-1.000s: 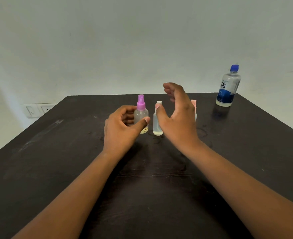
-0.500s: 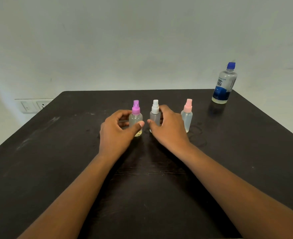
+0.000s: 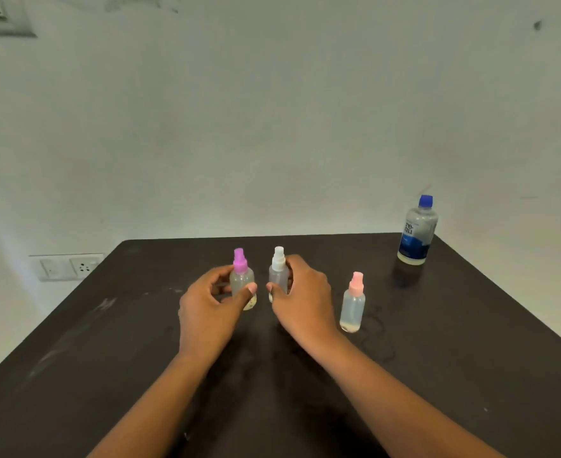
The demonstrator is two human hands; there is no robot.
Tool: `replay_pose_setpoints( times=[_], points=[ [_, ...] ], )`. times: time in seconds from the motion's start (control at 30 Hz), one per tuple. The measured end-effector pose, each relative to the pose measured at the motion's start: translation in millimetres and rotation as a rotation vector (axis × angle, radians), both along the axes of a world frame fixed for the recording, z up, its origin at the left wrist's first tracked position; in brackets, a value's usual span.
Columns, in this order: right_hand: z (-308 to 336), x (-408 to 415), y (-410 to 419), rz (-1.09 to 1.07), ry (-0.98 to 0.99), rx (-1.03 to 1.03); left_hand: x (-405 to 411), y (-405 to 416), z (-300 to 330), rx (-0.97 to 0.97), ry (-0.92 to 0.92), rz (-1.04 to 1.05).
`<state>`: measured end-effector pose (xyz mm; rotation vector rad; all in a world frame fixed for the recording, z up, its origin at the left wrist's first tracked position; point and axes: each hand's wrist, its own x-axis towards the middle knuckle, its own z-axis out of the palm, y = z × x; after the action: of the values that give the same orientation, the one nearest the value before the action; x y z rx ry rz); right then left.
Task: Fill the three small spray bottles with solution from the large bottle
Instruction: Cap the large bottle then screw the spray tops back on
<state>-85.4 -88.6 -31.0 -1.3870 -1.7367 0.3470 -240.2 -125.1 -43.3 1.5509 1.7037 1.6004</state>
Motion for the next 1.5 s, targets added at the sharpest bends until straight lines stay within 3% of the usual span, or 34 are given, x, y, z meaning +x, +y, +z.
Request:
replay_pose_setpoints(
  times=[0.27, 0.67, 1.23, 1.5],
  points=[
    [17.5, -67.5, 78.8, 0.042, 0.11, -0.109, -64.7, 72.5, 27.1, -0.132, 0.04, 0.137],
    [-5.6, -119.7, 163.5, 0.056, 0.099, -0.209, -123.6, 157.1, -4.5, -0.305, 0.003, 0.202],
    [-22.0, -124.5, 172.1, 0.04, 0.043, -0.251, -121.1, 179.1, -9.4, -0.347, 0.01, 0.171],
    [-4.6, -111.8, 130.1, 0.021, 0.073, -0.214, -102.5, 133.3, 6.3, -0.304, 0.002, 0.222]
  ],
)
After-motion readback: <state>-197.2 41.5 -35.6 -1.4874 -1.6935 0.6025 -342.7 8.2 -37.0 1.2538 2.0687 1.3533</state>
